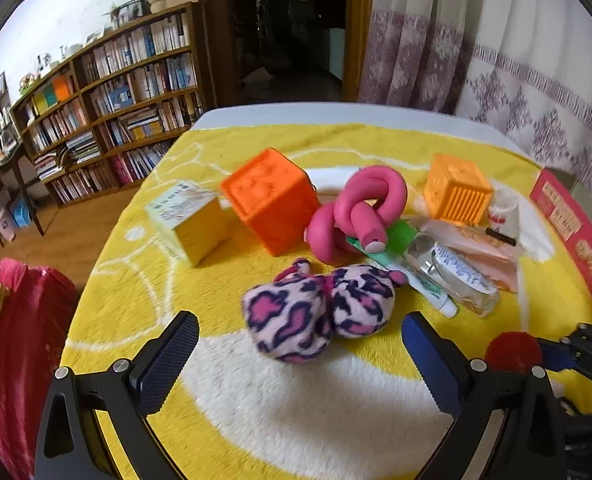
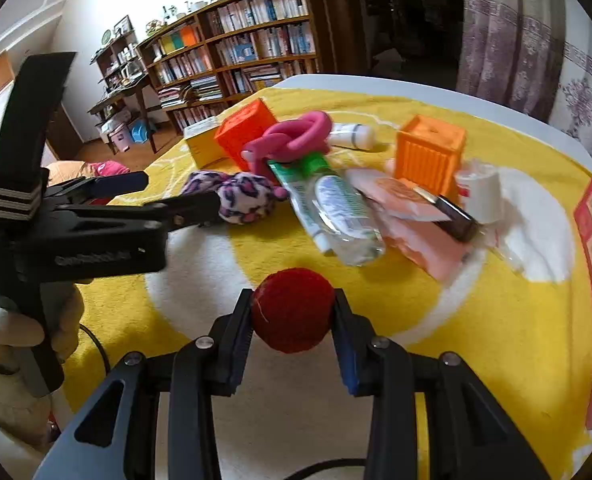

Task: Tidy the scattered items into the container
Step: 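Grasp the leopard-print plush with the left gripper while the right holds the ball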

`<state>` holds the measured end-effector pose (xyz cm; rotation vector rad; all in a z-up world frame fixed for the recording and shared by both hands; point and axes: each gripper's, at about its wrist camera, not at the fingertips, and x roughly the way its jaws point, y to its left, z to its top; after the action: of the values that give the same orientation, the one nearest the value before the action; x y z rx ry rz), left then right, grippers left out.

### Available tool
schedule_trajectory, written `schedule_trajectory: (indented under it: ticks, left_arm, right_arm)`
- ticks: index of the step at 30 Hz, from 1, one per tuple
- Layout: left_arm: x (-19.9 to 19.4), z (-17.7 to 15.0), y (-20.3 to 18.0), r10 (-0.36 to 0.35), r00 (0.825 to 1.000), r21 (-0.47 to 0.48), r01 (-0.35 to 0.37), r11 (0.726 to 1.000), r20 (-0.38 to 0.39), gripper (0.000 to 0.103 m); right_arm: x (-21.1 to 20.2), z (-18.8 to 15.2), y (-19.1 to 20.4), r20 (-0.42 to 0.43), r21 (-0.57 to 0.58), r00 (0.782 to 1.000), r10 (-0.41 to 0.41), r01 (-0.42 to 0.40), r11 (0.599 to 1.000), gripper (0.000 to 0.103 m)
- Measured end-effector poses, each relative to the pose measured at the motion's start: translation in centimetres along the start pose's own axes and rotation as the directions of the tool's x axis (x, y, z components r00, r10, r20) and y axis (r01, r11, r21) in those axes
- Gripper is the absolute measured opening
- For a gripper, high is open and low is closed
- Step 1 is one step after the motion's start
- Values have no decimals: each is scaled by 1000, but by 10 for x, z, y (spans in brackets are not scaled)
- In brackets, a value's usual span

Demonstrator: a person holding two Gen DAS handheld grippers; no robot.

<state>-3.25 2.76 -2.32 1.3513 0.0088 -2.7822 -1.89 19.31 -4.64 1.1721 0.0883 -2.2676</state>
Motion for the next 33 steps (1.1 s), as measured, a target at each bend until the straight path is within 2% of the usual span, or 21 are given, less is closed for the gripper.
schedule_trajectory:
  ticks: [3, 8, 15, 17, 19, 22, 25, 33]
  left_arm:
    - [15, 5, -4, 31, 999, 6, -31, 1000, -29, 103]
    - [25, 9, -1, 18, 999, -22, -19, 1000, -39, 103]
    - [44, 7, -5, 7, 997, -32, -9, 999, -77, 103]
    - [45, 8, -4, -4, 997, -44, 1, 999, -73, 97]
    - [42, 8, -2, -20, 998, -60, 16, 998, -57, 81]
    - [38, 7, -1, -28, 999, -66, 26, 997, -35, 71]
    - [34, 7, -1, -31, 999, -69, 30, 997, -12, 66]
    - [11, 0, -6, -63, 997, -82, 65, 994, 36, 66]
  right_arm:
    - [4, -1, -1, -5, 4, 1000, 16, -16, 1000, 41]
    - [10, -4, 5, -9, -30, 1000, 21, -22, 999, 41]
    - [11, -6, -2, -21, 2, 998, 58, -58, 998, 41]
    - [11, -6, -1, -21, -1, 998, 56, -56, 998, 41]
    - [11, -5, -2, -20, 0, 998, 57, -57, 998, 41]
    - [12, -5, -2, -18, 0, 998, 57, -57, 998, 41]
    - [12, -5, -3, -15, 5, 998, 58, -58, 998, 41]
    - [8, -5, -7, 14, 27, 998, 67, -68, 997, 41]
